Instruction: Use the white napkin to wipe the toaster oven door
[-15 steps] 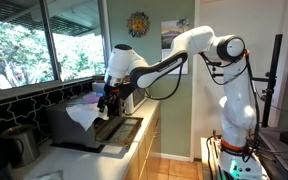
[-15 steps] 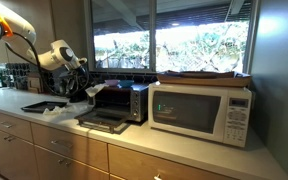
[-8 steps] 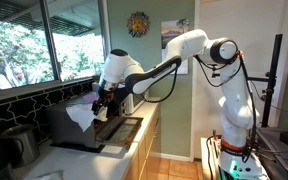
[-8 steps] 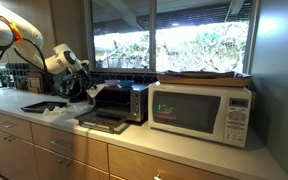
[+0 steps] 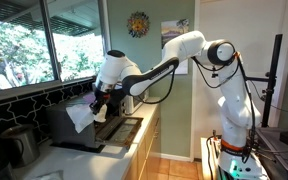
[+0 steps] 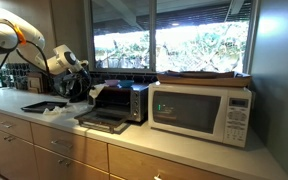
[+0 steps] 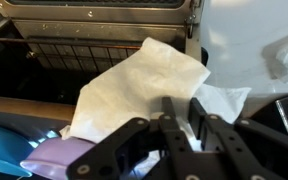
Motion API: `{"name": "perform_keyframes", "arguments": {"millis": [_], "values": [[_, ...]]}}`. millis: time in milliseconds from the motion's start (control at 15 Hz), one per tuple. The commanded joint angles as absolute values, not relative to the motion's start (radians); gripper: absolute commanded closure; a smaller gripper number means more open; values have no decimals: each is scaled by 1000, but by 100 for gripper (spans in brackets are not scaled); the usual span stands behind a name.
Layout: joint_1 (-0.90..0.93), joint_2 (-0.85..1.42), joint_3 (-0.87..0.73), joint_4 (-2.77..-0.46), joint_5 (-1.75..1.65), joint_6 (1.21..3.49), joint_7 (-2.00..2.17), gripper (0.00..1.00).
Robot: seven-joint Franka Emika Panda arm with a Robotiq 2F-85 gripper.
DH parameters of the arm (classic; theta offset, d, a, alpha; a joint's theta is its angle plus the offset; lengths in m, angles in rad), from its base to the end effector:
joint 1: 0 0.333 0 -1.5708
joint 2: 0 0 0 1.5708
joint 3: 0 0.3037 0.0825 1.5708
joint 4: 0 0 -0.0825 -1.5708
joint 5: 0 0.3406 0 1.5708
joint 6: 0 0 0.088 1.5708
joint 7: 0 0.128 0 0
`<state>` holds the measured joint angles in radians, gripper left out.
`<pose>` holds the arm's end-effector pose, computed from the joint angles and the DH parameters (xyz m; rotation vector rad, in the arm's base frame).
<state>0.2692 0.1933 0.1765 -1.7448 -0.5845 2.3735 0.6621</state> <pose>0.5702 0.2484 0.4962 2.8403 0.1537 0.8890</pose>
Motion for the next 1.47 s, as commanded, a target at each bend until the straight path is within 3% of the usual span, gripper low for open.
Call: {"name": "perform_keyframes", "arguments": {"millis": [0,333,1000,1400], "values": [[295,209,151,-1728,-607,2387,688,100],[297,184,170,-1726,-514,2330,639,100],[256,-126,225,-1829,209,1898,249,100],[188,-167,208,-1863,158,1850,480,100]]}}
